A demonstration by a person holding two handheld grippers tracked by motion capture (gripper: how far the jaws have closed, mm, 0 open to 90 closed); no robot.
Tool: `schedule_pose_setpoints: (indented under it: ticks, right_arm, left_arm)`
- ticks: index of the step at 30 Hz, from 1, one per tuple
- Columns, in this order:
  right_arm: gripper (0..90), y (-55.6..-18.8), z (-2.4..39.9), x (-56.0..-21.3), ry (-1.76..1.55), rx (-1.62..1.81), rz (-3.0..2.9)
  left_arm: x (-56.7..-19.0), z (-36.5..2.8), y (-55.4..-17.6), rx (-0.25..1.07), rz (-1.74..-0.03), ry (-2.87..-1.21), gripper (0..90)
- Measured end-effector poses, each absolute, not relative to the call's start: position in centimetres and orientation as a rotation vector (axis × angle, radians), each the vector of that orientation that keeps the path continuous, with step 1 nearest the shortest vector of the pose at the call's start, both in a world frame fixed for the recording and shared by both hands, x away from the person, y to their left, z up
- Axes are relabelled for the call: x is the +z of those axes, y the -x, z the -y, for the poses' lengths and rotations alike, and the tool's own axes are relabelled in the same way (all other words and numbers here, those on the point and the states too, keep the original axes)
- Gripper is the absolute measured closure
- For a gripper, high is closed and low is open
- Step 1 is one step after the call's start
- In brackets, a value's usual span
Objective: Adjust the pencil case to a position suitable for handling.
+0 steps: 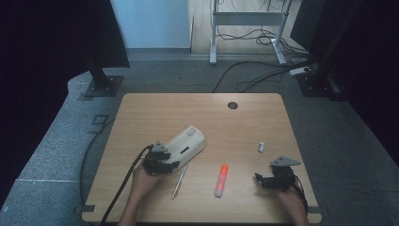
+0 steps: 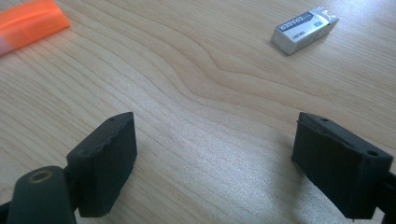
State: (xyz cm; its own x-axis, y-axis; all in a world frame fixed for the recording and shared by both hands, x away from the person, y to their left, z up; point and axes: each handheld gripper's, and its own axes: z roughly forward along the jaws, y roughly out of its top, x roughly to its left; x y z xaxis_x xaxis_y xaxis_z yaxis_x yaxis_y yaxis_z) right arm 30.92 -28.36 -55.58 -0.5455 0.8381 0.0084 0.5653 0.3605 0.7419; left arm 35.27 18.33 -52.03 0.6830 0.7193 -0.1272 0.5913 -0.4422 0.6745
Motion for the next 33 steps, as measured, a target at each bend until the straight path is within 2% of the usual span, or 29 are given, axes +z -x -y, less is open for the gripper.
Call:
schedule_pose_setpoints:
  ticks: [3, 10, 12, 13, 14, 22, 33]
  right_arm:
    - [13.2, -30.9, 28.4, -55.6, -1.228, 1.008, -2.255]
    - [13.1, -30.9, 28.3, -55.6, -1.235, 1.007, -2.252]
    - [13.1, -30.9, 28.3, -55.6, -1.240, 1.004, -2.250]
    - [13.1, -30.9, 28.3, -55.6, -1.242, 1.004, -2.249]
    - [13.1, -30.9, 28.3, -55.6, -1.242, 1.004, -2.249]
    - [13.1, -30.9, 28.3, -55.6, -1.241, 1.004, -2.249]
    - [13.0, -30.9, 28.3, -55.6, -1.239, 1.007, -2.253]
  left_arm:
    - [-52.3, -18.4, -34.8, 0.248, -0.996, -2.158, 41.3]
    - [-52.8, -17.2, -33.9, 0.387, -0.990, -2.198, 41.7]
    - [-52.8, -17.3, -33.9, 0.389, -1.002, -2.196, 44.4]
    - [-52.8, -17.3, -34.0, 0.395, -1.009, -2.199, 49.5]
    - [-52.8, -17.3, -34.0, 0.409, -1.014, -2.201, 49.5]
    - [-52.5, -17.6, -34.2, 0.408, -1.034, -2.195, 62.6]
    - [-51.5, -18.5, -34.8, 0.354, -1.026, -2.160, 70.4]
